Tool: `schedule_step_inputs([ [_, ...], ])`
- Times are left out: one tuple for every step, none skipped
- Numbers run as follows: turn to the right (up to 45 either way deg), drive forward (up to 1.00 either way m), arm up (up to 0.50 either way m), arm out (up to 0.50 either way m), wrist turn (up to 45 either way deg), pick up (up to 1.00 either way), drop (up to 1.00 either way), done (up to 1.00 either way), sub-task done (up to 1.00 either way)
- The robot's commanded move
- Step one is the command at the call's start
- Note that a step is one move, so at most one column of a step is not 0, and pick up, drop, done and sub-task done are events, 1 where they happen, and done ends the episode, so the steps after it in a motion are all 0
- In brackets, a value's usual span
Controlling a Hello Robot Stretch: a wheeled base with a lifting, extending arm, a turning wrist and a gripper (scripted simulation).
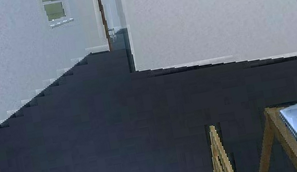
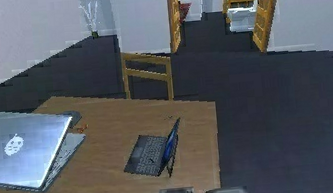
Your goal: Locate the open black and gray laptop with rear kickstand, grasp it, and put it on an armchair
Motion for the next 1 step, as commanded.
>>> schedule_step_inputs([
  [0.0,0.00,0.00,0.24,0.0,0.00,0.00,0.00,0.00],
])
